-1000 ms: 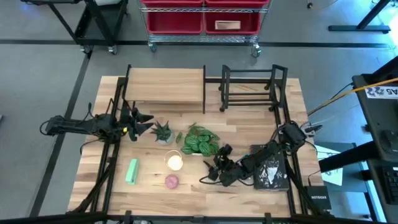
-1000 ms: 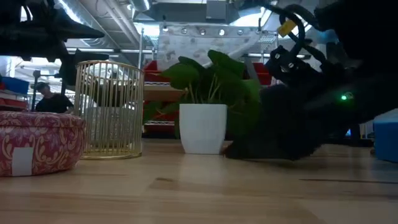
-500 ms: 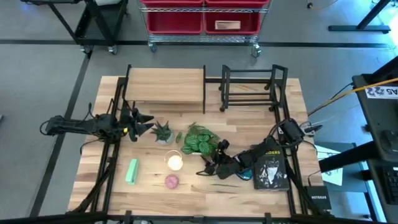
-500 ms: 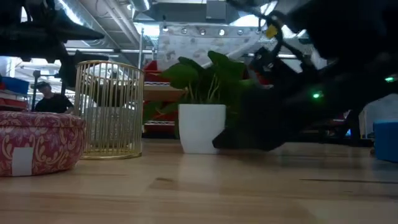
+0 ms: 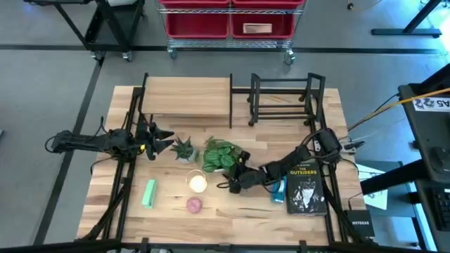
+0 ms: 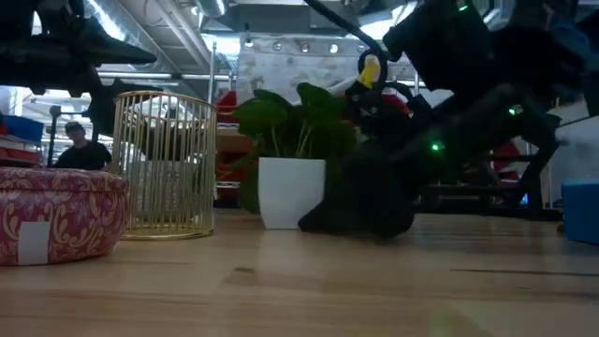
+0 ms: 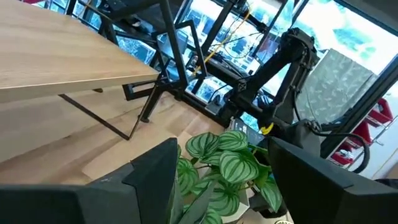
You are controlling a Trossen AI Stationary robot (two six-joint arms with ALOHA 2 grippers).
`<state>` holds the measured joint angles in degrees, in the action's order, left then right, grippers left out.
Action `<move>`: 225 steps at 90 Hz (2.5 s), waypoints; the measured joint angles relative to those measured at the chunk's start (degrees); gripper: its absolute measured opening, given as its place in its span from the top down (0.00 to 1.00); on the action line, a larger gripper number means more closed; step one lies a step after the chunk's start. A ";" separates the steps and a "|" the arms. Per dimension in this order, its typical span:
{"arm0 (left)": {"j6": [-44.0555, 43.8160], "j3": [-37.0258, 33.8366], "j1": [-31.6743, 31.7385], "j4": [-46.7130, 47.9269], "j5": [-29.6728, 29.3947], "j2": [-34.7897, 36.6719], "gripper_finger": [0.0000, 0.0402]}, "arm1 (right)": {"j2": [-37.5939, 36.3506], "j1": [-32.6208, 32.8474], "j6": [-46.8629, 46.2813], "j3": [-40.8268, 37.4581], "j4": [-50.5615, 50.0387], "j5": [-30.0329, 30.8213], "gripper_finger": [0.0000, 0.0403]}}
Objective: Stock shelves
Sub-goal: Put the white plotted plant on the shelf
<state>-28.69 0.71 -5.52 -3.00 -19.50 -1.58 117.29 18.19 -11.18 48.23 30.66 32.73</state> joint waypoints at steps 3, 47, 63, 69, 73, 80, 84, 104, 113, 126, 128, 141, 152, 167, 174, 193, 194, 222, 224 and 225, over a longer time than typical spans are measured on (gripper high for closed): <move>0.00 0.00 0.00 0.07 0.00 0.00 0.41 | -0.01 -0.35 0.18 0.00 0.34 -0.84 0.19; 1.68 0.02 0.00 0.22 -0.83 0.00 0.41 | 0.25 3.19 -15.45 0.33 4.02 15.19 0.19; 1.66 0.02 0.00 0.27 -0.76 0.00 0.41 | 0.25 5.93 -18.72 4.28 -2.54 18.37 0.19; 1.68 0.02 0.00 0.28 -0.75 0.00 0.41 | 0.25 6.02 -19.17 5.99 -5.07 18.53 0.19; 1.68 0.02 0.00 0.30 -0.75 0.00 0.41 | 0.25 5.90 -20.06 6.93 -6.07 18.65 0.19; 1.88 0.02 0.00 0.30 -0.87 -0.01 0.41 | 0.56 5.74 -22.93 7.85 -6.73 20.25 0.19; 1.88 0.02 0.00 0.30 -0.98 -0.04 0.41 | 0.69 5.74 -25.74 7.93 -7.29 22.69 0.19; 1.97 0.02 0.00 0.32 -1.02 -1.85 0.41 | 0.71 7.11 -44.01 7.93 -17.75 29.29 0.19; 1.81 0.02 0.00 0.32 -1.06 -3.24 0.41 | 0.71 7.44 -47.96 7.93 -21.68 28.14 0.19; 1.33 0.02 0.00 0.30 -1.13 -4.89 0.41 | -0.55 8.15 -48.36 7.93 -26.46 28.59 0.19; 0.97 0.02 0.00 0.30 -1.19 -5.13 0.41 | -0.94 8.39 -48.37 7.93 -27.71 28.59 0.19; 0.00 0.02 -0.01 0.30 -1.28 -6.25 0.41 | -4.08 9.20 -48.53 7.94 -35.15 27.54 0.19; -0.07 0.02 -0.01 0.29 -1.31 -6.51 0.41 | -5.10 9.77 -46.70 7.96 -36.06 23.52 0.19; -1.18 0.02 0.00 0.23 -1.32 -6.45 0.41 | -3.31 11.31 -45.27 8.04 -27.75 20.14 0.19; -1.40 0.02 0.00 -0.02 -1.34 -6.45 0.41 | -1.33 12.57 -44.76 8.01 -23.60 20.25 0.19; -1.94 -0.02 -0.01 -1.90 -1.46 -6.45 0.41 | 2.01 17.40 -36.93 10.59 -19.85 28.71 0.19; -2.11 -0.02 0.00 -2.00 -1.44 -6.45 0.41 | 2.02 17.51 -37.09 10.82 -20.30 28.93 0.19; -3.61 -0.02 0.00 -2.17 -1.34 -6.45 0.41 | 1.98 15.08 -42.30 12.41 -24.82 18.09 0.19; -3.55 -0.02 -0.02 -2.14 -1.34 -6.45 0.41 | 1.98 14.71 -42.19 12.41 -24.34 16.54 0.19; -3.49 -0.02 -0.01 -2.14 -1.34 -6.45 0.41 | 1.98 14.54 -42.03 12.41 -24.04 16.12 0.19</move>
<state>-32.17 0.69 -5.53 -5.15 -20.84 -8.03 119.26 32.72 -53.20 60.64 6.62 48.86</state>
